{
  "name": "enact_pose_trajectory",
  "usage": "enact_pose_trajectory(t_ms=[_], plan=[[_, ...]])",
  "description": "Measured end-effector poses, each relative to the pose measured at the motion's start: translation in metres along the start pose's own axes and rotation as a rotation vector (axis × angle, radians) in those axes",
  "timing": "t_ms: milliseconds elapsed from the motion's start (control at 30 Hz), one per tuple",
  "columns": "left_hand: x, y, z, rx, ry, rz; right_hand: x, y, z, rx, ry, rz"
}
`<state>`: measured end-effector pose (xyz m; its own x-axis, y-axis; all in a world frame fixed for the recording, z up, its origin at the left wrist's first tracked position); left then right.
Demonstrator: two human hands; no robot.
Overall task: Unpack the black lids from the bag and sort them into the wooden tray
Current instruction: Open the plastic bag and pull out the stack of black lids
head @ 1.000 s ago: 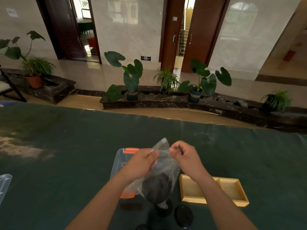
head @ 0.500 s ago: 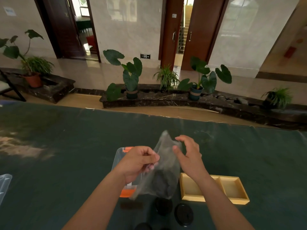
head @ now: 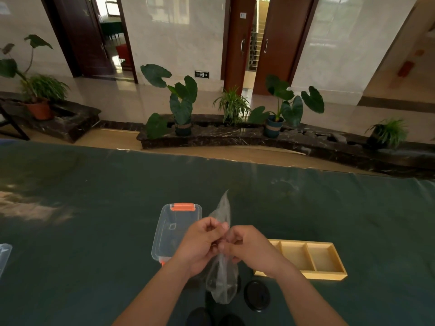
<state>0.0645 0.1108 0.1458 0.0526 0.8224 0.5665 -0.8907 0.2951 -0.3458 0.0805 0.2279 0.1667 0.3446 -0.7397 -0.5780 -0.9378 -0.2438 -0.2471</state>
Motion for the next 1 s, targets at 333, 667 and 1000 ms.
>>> enact_pose_trajectory(t_ms=[333,667,1000], plan=[[-0.089,0.0,-0.004,-0.073,-0.308,0.199,-0.053,-0.025,0.102,0.414,0.633,0.254],[-0.08,0.008,-0.034,-0.126,-0.644,0.24,-0.018,-0.006,0.115,0.417,1.141,0.115],[-0.065,0.008,-0.056,-0.285,-0.39,0.047,0.011,-0.004,0.11,0.403,1.295,-0.065]])
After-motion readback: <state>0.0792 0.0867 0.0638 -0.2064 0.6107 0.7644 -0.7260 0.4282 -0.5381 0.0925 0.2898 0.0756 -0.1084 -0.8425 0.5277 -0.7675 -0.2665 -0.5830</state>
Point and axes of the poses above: each hand's wrist, its own y-axis towards the middle knuckle, its own x-axis out of the palm, z = x × y, the point moved 9 cm from there along y, towards the middle knuckle, and after that the axes turned 14 degrees about -y, right-handed, at the moved point
